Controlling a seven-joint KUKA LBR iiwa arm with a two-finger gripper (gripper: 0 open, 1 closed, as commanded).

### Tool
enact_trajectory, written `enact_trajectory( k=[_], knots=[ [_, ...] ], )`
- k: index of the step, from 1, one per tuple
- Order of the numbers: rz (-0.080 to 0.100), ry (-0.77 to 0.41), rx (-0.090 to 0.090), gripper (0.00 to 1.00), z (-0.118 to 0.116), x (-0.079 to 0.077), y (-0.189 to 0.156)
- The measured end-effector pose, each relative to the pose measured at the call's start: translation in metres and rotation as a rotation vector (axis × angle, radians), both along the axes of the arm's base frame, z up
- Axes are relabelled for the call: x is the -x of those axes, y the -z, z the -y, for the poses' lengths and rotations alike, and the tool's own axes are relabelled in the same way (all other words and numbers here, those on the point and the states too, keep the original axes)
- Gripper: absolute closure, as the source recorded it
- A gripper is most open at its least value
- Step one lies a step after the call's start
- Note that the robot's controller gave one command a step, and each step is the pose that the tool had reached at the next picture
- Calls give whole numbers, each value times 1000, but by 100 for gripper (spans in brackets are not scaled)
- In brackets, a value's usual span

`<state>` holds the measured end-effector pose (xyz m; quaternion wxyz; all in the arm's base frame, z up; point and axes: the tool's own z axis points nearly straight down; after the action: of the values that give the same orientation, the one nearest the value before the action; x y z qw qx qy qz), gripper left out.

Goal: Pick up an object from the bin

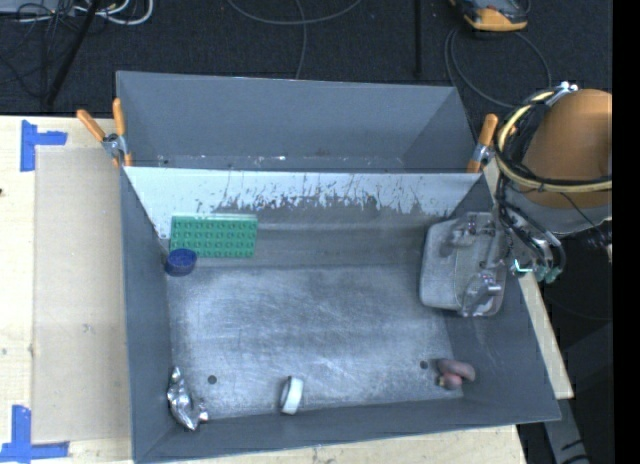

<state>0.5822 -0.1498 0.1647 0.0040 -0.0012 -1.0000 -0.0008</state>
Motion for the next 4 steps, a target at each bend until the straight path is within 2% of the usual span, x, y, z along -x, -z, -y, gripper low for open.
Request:
enact_trajectory(
  k=[1,2,3,4],
  knots=[
    [1,-31,-3,0,-9,35,57],
    [7,-289,-1,0,-51,58,30],
    [9,-164,2,0,8,85,-5],
    [8,-561,-4,0,-6,99,84]
  ],
)
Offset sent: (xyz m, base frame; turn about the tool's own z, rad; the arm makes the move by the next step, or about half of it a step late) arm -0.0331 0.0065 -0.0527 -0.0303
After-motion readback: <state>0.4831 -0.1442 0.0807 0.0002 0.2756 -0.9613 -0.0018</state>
